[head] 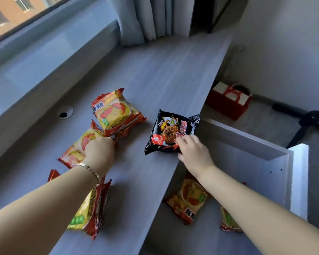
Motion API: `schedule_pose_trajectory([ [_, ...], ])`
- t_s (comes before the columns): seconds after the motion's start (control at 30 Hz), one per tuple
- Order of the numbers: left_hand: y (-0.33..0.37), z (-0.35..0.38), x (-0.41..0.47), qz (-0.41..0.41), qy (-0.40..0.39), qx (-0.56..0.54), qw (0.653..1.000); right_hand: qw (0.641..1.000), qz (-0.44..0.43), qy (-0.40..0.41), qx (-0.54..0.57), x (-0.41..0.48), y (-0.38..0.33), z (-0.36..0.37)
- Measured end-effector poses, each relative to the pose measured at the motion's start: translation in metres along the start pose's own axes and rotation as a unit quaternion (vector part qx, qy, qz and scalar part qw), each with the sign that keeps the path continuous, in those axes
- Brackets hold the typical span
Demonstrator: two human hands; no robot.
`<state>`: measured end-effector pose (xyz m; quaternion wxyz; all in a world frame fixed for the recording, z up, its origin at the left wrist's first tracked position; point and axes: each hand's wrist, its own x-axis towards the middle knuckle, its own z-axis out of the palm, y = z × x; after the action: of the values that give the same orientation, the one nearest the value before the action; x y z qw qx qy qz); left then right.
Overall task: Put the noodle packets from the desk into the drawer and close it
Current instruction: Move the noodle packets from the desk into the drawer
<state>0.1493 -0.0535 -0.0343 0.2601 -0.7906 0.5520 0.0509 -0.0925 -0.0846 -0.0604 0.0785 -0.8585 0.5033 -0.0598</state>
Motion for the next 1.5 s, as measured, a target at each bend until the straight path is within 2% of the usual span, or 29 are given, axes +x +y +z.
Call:
schedule_pose_trajectory([
  [0.07,0.003,-0.005,-0.006,0.027,0.001,0.016,1.0,0.996,0.022,0.038,0.073,-0.017,0.012,-0.007],
  [0.17,0.019,-0.02,-0.024,0.042,0.02,0.065,0.997,0.974,0.137,0.072,0.164,-0.051,0.037,-0.012],
  [0.3,0.044,-0.047,-0.053,0.078,0.019,0.058,0.995,0.929,0.307,0.082,0.189,-0.097,0.069,0.001],
  [0.4,0.06,-0.069,-0.078,0.125,0.027,0.028,0.991,0.905,0.39,0.037,0.167,-0.123,0.09,0.023],
  [0.53,0.088,-0.092,-0.107,0.183,0.035,0.004,0.983,0.9,0.396,-0.053,0.174,-0.142,0.102,0.044],
  [0.6,0.111,-0.097,-0.122,0.247,0.055,-0.005,0.968,0.897,0.386,-0.077,0.202,-0.148,0.105,0.047],
  [0.73,0.166,-0.076,-0.137,0.38,0.03,-0.048,0.923,0.895,0.387,-0.021,0.22,-0.152,0.114,0.038],
  [0.87,0.208,-0.04,-0.137,0.427,-0.037,-0.006,0.904,0.891,0.375,0.011,0.257,-0.153,0.122,0.018],
  [0.97,0.219,-0.013,-0.13,0.376,-0.096,-0.011,0.921,0.897,0.348,-0.008,0.272,-0.155,0.122,0.008],
  [1.07,0.213,0.004,-0.127,0.317,-0.142,-0.115,0.931,0.904,0.324,-0.027,0.277,-0.155,0.116,0.002],
  [1.13,0.201,0.0,-0.129,0.298,-0.143,-0.164,0.93,0.912,0.302,-0.029,0.276,-0.149,0.106,-0.003],
  [1.23,0.162,-0.013,-0.129,0.266,-0.042,-0.202,0.942,0.925,0.257,-0.044,0.275,-0.133,0.078,-0.01],
  [1.3,0.119,-0.017,-0.123,0.2,0.04,-0.245,0.948,0.931,0.216,-0.047,0.291,-0.117,0.049,-0.014],
  [1.37,0.072,-0.016,-0.115,0.116,0.084,-0.245,0.959,0.93,0.179,-0.053,0.318,-0.101,0.016,-0.02],
  [1.43,0.021,-0.009,-0.11,0.006,0.028,-0.207,0.978,0.925,0.131,-0.088,0.344,-0.084,-0.027,-0.021],
  [1.5,-0.019,0.005,-0.11,-0.079,-0.07,-0.224,0.969,0.916,0.097,-0.152,0.358,-0.07,-0.069,-0.015],
])
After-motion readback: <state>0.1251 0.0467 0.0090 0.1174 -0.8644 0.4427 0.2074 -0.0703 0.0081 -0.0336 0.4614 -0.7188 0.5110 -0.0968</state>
